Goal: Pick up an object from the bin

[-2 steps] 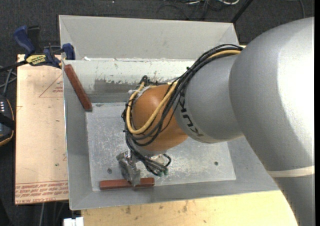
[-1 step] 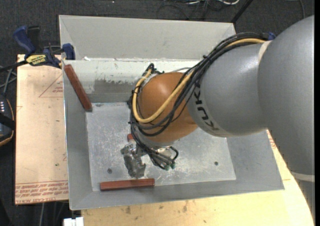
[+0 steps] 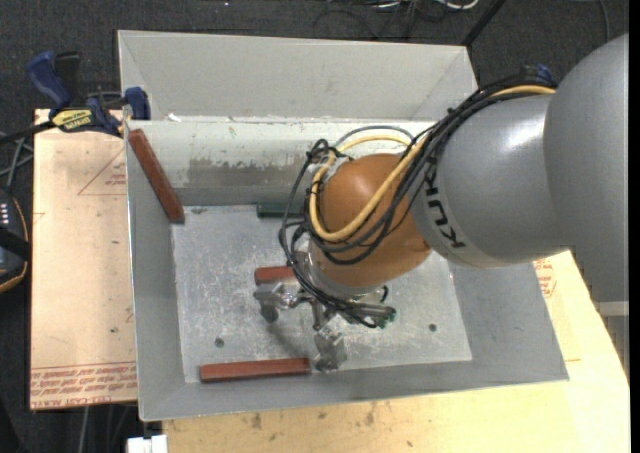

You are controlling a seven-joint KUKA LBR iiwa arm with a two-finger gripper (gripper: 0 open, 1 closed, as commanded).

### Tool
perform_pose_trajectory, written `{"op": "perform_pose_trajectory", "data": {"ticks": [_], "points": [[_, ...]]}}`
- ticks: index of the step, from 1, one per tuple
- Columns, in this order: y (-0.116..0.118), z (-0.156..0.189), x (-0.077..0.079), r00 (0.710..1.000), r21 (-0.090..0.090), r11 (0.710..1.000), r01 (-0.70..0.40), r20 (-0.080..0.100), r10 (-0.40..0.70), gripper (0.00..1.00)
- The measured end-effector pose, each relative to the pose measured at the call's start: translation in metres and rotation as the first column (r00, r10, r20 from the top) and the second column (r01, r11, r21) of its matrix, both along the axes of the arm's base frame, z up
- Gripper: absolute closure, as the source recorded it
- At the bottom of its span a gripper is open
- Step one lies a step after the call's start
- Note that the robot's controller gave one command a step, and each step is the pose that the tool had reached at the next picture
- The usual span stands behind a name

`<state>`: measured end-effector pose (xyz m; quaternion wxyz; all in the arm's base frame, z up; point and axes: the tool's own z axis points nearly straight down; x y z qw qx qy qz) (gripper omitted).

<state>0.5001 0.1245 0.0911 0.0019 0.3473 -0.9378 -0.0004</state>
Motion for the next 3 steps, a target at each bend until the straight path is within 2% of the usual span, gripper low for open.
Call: {"op": "perform_pose_trajectory", "data": {"ticks": [1, 2, 3], "points": [[0.002, 0.002, 0.001, 1.000, 0.002, 1.000, -0.002, 0.003, 0.002, 0.00], [0.000, 0.036, -0.013, 0.999, 0.002, 0.999, -0.036, 0.001, 0.036, 0.00], [-0.010, 0.038, 0.047, 0.999, 0.003, 0.999, 0.043, 0.006, -0.043, 0.00]]}}
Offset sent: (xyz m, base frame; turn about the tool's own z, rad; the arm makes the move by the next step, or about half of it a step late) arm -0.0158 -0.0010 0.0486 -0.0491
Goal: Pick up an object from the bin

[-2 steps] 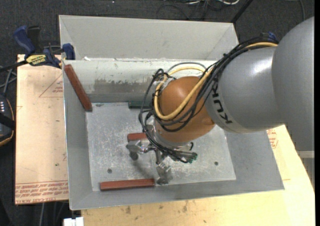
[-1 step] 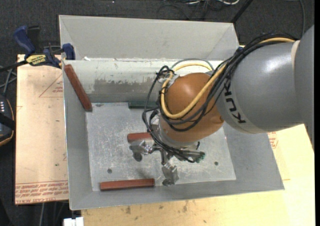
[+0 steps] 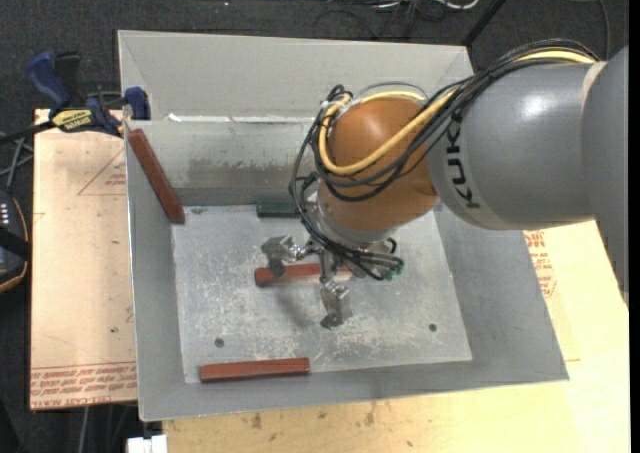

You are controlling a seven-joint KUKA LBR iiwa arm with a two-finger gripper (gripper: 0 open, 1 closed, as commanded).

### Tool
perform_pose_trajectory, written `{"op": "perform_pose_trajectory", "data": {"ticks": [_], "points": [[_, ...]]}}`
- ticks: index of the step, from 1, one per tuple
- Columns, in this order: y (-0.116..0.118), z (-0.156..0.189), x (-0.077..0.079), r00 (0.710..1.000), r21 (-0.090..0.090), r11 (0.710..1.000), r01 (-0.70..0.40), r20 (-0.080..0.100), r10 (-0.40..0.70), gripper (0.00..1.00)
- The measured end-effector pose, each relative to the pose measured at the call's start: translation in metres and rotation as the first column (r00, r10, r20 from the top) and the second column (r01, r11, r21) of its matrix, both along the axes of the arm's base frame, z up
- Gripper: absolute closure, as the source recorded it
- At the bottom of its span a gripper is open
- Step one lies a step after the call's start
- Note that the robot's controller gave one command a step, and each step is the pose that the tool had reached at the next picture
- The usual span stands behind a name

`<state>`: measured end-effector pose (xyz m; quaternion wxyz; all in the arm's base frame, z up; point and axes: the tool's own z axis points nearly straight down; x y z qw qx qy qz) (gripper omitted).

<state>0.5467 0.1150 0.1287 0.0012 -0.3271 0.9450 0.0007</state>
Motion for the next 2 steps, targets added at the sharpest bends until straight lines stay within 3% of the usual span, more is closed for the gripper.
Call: {"op": "perform_pose_trajectory", "data": {"ticks": [1, 2], "points": [[-0.046, 0.000, 0.007, 0.998, -0.001, 0.998, -0.061, 0.002, 0.061, 0.00], [-0.011, -0.057, 0.048, 0.997, 0.002, 0.997, 0.076, -0.001, -0.076, 1.00]]}}
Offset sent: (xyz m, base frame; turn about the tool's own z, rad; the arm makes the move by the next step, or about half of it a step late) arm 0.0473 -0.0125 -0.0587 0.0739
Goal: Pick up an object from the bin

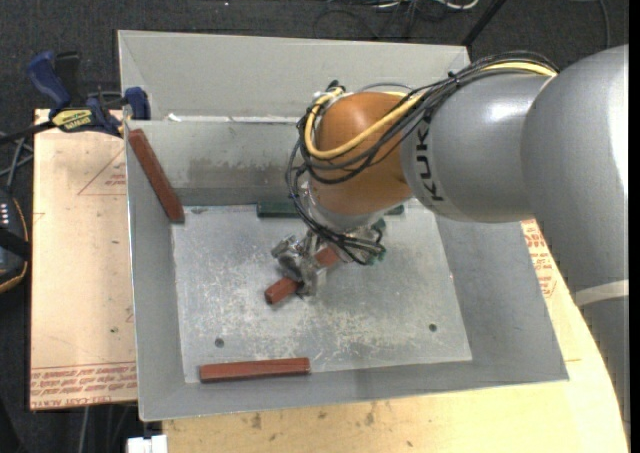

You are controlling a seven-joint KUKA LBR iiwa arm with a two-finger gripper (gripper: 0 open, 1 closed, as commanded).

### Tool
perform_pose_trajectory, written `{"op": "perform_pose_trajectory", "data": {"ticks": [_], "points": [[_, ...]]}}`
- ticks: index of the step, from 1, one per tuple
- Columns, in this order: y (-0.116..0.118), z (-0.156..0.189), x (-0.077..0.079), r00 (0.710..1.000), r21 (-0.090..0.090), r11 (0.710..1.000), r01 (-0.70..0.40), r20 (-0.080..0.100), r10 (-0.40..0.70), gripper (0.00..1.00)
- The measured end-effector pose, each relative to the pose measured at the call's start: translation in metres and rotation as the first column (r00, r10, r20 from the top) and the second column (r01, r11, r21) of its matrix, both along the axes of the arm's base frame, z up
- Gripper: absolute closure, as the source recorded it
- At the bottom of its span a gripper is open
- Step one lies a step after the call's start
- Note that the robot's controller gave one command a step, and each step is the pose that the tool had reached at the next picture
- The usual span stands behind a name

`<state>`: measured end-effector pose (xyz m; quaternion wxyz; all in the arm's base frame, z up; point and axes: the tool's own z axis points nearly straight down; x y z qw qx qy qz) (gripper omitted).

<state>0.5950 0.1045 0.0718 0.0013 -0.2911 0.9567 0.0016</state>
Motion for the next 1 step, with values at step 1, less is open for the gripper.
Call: {"op": "perform_pose_trajectory", "data": {"ticks": [1], "points": [[0.0000, 0.0000, 0.0000, 1.000, 0.000, 1.000, 0.000, 0.000, 0.000, 1.00]]}}
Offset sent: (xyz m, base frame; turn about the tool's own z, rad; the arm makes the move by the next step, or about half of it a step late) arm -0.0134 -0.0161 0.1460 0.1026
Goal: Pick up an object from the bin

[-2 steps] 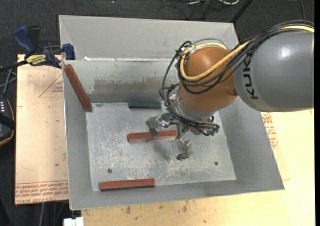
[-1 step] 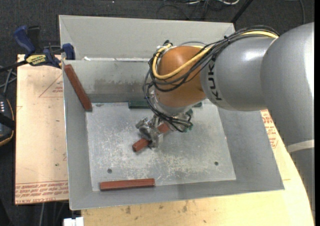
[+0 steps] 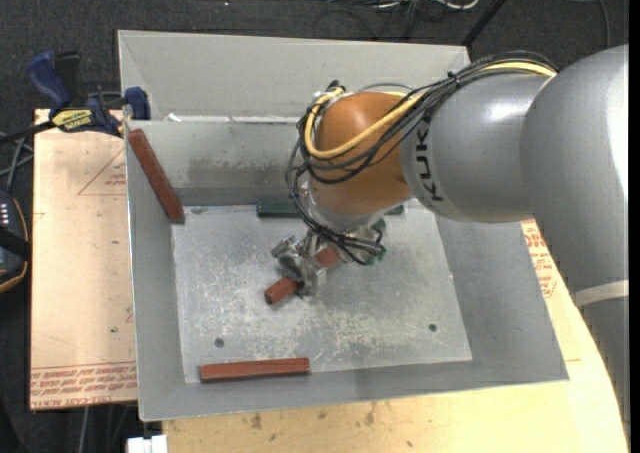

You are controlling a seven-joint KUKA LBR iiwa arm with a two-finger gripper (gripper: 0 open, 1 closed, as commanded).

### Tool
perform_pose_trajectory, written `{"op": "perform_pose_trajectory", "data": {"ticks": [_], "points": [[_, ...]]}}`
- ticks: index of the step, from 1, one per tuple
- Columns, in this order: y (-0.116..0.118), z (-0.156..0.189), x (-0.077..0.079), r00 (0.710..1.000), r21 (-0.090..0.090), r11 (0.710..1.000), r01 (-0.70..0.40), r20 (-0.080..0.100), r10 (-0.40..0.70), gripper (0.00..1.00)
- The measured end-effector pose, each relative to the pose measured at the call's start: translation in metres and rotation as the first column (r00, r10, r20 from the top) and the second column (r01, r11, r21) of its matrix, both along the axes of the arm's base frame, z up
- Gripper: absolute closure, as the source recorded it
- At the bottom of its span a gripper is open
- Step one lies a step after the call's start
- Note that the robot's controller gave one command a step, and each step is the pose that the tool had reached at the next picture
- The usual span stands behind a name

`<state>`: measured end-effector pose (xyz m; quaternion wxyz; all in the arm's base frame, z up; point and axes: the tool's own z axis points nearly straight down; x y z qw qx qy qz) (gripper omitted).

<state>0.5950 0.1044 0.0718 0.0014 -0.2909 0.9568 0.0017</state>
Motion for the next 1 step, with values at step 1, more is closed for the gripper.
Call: {"op": "perform_pose_trajectory", "data": {"ticks": [1], "points": [[-0.0153, 0.1464, -0.0124, 0.995, -0.001, 0.995, 0.103, 0.002, -0.103, 1.00]]}}
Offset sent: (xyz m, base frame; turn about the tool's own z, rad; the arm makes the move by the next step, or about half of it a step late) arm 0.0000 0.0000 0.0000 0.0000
